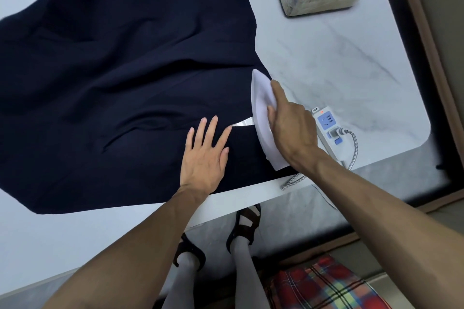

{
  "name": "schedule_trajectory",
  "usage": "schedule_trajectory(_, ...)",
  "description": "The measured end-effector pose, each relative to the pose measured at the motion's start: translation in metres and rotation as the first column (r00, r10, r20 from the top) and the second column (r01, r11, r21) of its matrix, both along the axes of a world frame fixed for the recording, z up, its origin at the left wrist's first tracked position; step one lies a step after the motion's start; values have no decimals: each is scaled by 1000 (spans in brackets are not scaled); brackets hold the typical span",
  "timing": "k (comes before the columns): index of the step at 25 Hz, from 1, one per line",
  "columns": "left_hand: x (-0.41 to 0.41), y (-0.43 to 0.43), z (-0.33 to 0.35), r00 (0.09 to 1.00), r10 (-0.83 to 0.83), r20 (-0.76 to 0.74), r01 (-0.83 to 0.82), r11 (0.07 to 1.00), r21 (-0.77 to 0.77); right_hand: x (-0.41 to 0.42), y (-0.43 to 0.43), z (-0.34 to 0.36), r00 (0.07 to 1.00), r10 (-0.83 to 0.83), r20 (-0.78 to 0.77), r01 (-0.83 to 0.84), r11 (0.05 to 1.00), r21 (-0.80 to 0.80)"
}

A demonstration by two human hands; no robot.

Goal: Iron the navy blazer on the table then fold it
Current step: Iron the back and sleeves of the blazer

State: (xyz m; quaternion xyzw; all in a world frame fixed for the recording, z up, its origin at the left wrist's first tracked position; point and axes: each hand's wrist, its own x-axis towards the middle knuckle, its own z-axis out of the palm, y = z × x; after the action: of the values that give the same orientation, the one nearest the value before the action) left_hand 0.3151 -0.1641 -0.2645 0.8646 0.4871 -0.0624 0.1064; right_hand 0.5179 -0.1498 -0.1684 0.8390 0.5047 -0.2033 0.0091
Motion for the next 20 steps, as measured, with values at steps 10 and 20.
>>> schedule_trajectory(10,-2,7,15,988,34,151,-8,986,-167,-3,-21,48,917,-292,-271,334,934,126)
schedule_trajectory(20,-70,42,68,969,-248,-15,224,898,-378,-152,-97,49,-155,-771,-618,933,91,-349)
